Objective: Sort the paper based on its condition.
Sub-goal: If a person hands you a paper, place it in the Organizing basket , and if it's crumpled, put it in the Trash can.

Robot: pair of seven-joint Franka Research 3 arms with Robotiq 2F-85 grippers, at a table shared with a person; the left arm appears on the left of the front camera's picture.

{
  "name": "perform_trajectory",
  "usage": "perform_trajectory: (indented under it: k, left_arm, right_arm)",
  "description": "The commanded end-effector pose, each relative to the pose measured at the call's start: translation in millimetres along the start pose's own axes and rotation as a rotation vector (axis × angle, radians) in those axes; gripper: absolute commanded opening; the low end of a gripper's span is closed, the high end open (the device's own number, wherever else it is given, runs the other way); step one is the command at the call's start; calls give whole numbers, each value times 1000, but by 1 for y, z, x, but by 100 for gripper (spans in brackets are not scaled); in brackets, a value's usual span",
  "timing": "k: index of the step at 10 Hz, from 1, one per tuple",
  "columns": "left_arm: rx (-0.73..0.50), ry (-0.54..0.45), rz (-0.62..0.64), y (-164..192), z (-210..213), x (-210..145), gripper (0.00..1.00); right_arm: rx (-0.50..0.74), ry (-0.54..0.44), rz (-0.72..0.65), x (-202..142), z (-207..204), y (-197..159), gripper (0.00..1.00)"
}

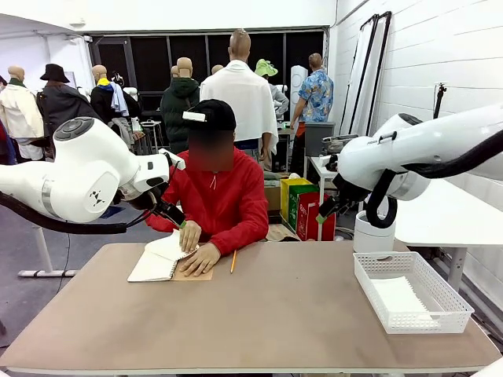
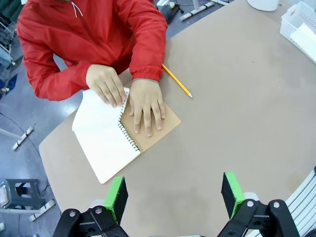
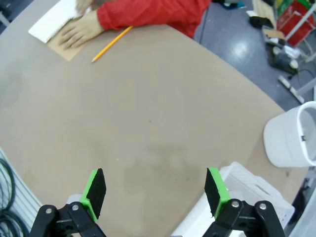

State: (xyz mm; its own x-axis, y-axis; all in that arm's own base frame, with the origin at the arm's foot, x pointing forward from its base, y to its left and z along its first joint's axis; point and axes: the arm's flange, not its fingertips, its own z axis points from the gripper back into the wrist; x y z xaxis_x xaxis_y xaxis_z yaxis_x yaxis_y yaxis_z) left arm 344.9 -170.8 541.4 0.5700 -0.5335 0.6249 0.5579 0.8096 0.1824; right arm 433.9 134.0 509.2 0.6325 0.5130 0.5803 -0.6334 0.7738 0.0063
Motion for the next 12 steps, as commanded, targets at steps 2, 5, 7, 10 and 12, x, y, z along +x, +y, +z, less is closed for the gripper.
perform_trajectory:
  k: [2,5,7,10,12]
  left_arm:
    - [-4,1,2,1,-1,-2,100]
    - [-4,1,2,1,-1,-2,100]
    - [-4,1,2,1,-1,-2,100]
    - [-4,1,2,1,-1,-2,100]
    - [-4,1,2,1,-1,-2,100]
  right_arm:
    - [67,-46,40,-17,-7,5,100]
    - [43,-1,29,-10,-4,11,100]
    - [43,-1,29,-10,-4,11,100]
    - [43,-1,29,-10,-4,11,100]
    - [43,-1,29,-10,-4,11,100]
